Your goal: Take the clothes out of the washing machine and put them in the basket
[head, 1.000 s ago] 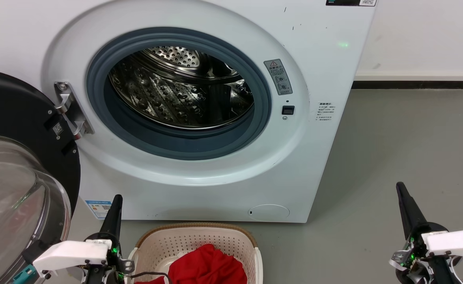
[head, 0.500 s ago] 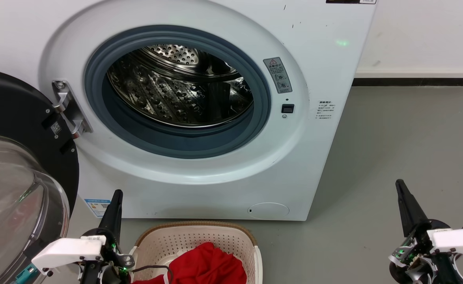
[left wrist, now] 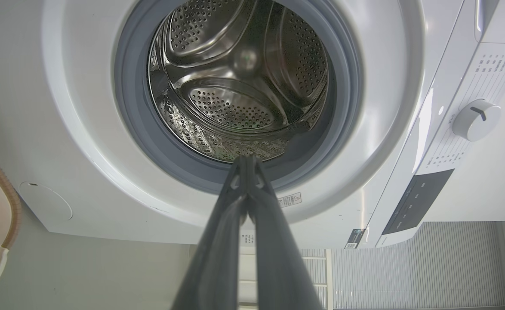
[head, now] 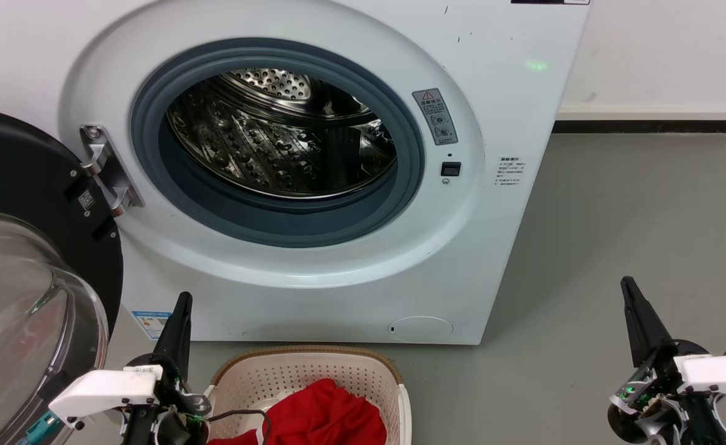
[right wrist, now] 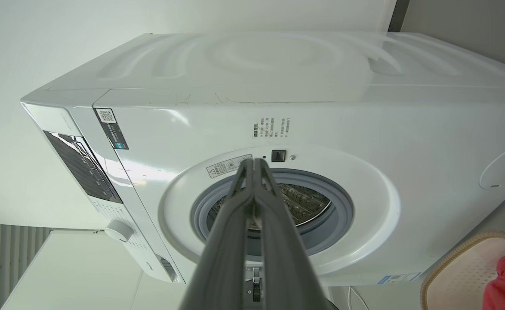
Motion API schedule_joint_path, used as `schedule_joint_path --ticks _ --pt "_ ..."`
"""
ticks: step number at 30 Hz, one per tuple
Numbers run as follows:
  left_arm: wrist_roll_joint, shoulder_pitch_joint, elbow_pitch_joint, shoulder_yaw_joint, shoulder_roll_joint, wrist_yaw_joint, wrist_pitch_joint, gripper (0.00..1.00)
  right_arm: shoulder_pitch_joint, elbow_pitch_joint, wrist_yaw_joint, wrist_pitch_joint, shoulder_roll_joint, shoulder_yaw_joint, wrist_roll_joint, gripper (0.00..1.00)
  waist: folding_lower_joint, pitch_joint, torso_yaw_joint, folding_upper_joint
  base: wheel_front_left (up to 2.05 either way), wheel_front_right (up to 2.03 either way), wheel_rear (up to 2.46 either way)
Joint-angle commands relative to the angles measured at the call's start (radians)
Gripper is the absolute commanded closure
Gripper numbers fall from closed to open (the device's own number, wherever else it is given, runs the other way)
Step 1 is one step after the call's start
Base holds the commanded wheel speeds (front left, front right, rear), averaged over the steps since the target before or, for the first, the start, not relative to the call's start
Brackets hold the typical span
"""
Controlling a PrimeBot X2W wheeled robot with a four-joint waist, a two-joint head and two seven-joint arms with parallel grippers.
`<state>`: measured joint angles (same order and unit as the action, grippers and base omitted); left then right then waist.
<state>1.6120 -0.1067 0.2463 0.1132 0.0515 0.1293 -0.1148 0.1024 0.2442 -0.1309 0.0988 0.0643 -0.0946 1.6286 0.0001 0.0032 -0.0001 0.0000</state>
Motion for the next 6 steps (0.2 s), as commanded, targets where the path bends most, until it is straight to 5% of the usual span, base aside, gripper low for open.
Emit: schedule_joint_path --ticks 1,6 --pt "0.002 -0.007 0.001 0.003 -0.003 0.004 -0.003 1.00 0.010 0.002 0.000 0.004 -0.001 -0.002 -0.001 1.00 -0.0001 0.000 0.000 0.0000 0.00 0.00 0.00" --pt "0.002 -0.007 0.001 0.003 -0.002 0.004 -0.003 1.00 0.011 0.002 0.000 0.006 -0.002 -0.003 -0.003 1.00 -0.0001 0.000 0.000 0.0000 0.00 0.00 0.00"
